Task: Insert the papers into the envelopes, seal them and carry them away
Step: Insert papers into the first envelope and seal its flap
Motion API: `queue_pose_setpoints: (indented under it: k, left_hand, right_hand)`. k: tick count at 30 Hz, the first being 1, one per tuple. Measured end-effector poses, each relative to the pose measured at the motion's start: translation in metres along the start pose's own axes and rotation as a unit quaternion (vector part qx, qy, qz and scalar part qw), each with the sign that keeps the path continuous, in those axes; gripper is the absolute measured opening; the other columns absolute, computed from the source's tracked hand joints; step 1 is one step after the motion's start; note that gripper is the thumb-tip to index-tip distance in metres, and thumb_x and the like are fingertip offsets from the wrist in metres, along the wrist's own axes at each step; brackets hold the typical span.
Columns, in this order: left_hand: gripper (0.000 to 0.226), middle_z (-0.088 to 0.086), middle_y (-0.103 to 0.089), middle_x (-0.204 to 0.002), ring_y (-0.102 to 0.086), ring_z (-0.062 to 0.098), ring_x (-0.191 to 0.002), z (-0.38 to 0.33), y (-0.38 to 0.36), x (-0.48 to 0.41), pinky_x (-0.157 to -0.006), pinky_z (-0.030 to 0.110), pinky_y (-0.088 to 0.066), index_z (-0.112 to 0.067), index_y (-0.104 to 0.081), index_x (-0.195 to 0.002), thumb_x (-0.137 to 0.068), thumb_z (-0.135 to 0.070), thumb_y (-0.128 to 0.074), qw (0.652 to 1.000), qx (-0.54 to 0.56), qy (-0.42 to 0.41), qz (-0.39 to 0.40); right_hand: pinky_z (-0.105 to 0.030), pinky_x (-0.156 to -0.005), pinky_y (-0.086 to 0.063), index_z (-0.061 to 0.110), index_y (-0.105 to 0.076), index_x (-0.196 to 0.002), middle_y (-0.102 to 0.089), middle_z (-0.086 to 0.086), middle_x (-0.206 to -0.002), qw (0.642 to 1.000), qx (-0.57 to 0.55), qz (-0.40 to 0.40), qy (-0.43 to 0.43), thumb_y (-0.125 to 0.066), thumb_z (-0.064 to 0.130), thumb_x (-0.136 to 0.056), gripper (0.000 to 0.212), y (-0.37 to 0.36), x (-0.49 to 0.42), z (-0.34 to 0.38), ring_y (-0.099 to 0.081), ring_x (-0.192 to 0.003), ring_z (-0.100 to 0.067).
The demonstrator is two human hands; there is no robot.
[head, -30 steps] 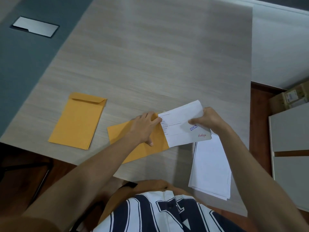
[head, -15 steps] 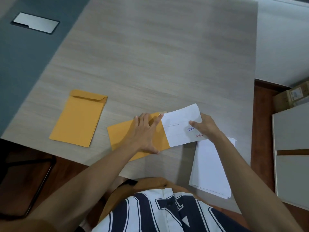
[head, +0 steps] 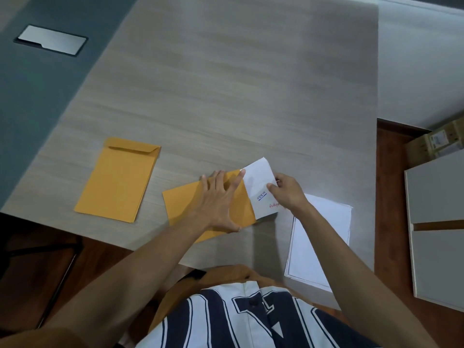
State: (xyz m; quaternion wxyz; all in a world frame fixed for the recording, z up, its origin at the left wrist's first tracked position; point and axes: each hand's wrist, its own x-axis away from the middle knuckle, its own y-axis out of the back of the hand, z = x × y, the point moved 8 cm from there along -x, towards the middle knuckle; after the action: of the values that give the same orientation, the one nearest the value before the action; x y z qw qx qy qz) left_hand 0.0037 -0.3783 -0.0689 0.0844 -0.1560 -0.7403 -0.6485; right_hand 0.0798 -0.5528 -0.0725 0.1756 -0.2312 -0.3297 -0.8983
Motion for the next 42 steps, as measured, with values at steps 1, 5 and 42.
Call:
queue_pose_setpoints:
  k: [1,5,42]
  left_hand:
    - [0.149,0.023,-0.024,-0.147,-0.023,0.039,-0.139,-0.002,0.003,0.000,-0.111,0.063,-0.019,-0.030,0.018,-0.153,-0.042,-0.084,-0.065,1.000,-0.006,-0.008,-0.008]
    - [0.148,0.021,-0.027,-0.145,-0.026,0.037,-0.137,-0.014,0.015,-0.001,-0.110,0.059,-0.024,-0.030,0.014,-0.155,-0.043,-0.081,-0.069,0.999,0.002,-0.034,-0.039]
    - [0.091,0.005,-0.031,-0.151,-0.032,0.025,-0.136,-0.005,-0.001,-0.022,-0.105,0.041,-0.033,-0.019,-0.042,-0.133,-0.067,-0.078,-0.063,0.999,-0.034,-0.033,-0.023]
  right_hand:
    - [-0.027,-0.058,-0.045,0.012,-0.065,-0.110,-0.070,-0.006,-0.101,1.000,-0.002,-0.003,-0.001,-0.054,0.017,-0.093,0.021,0.001,0.001,0.000,-0.065,-0.090,-0.024]
    - [-0.046,-0.083,-0.058,0.011,-0.066,-0.108,-0.071,-0.010,-0.104,0.997,-0.059,0.043,-0.024,-0.061,0.018,-0.090,0.020,-0.010,0.005,-0.004,-0.069,-0.096,-0.031]
    - [-0.031,-0.074,-0.049,0.016,-0.067,-0.100,-0.055,0.003,-0.090,0.962,0.222,-0.031,0.155,-0.071,0.021,-0.085,0.017,-0.024,-0.003,0.010,-0.058,-0.082,-0.017]
